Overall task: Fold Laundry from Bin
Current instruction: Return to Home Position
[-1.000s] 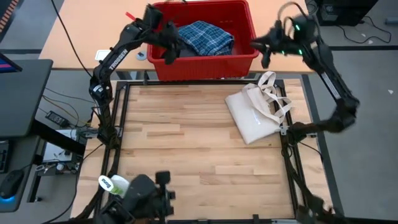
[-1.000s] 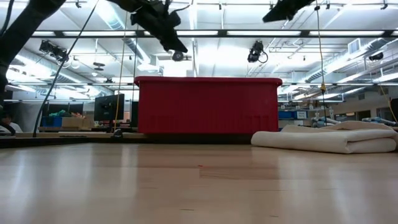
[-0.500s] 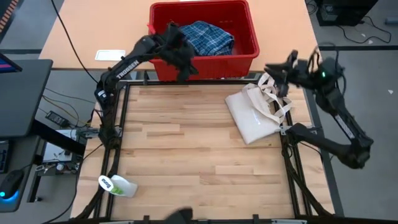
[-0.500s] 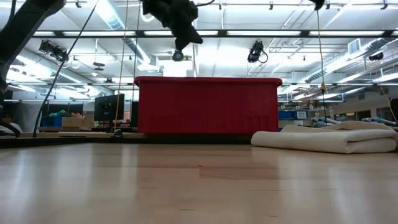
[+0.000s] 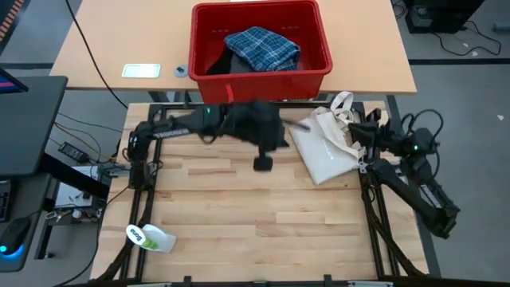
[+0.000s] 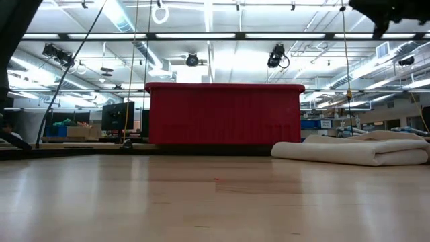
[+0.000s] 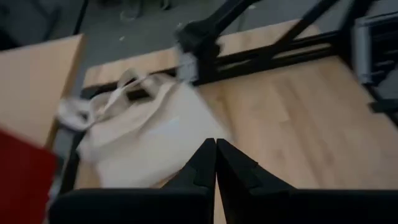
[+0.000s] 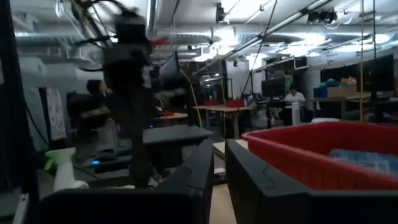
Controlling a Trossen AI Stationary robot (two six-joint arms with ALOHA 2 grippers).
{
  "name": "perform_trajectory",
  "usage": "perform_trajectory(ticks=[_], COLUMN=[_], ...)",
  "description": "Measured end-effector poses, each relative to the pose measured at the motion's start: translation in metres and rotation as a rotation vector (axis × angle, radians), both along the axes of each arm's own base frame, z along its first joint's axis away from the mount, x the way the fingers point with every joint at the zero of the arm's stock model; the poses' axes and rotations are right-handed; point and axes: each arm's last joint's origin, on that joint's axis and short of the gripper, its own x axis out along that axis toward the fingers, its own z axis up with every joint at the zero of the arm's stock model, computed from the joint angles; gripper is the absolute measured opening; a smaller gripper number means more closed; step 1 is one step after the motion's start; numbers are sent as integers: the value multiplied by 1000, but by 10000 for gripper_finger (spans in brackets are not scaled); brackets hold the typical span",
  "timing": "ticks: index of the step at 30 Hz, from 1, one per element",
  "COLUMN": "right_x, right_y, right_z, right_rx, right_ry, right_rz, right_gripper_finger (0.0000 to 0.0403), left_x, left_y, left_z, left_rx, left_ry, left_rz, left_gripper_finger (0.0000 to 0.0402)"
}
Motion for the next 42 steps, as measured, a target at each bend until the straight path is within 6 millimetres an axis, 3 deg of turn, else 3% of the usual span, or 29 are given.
perform_trajectory(ticks=[4,8,10,12,18,22,28,33,37,42], right_x=[-1,4,5,5,5,4,4,4,4,4], right_y=[4,2,4,5,6,6,6,6,6,6], right_z=[-18,-26,-28,-30,-28,-28,-28,-27,-27,-27], right_rx=[6,56,58,59,42,38,37,32,30,30], right_ry=[21,76,95,114,117,113,112,110,109,108], right_rz=[83,211,270,321,352,347,348,347,347,347], right_gripper_finger=[51,51,51,51,52,52,52,51,51,51], left_x=[12,11,-3,-21,-98,-148,-202,-228,-244,-263], left_y=[-35,-58,-67,-78,-104,-103,-84,-69,-64,-62], left_z=[-23,-84,-107,-116,-142,-155,-186,-219,-228,-252], left_rx=[2,34,36,19,-46,-43,-19,46,8,94], left_ry=[-10,127,172,112,-120,-290,-321,-292,-394,-434], left_rz=[-41,39,76,86,30,-30,-24,-7,48,-6], left_gripper_finger=[15,15,15,15,15,15,15,15,15,16])
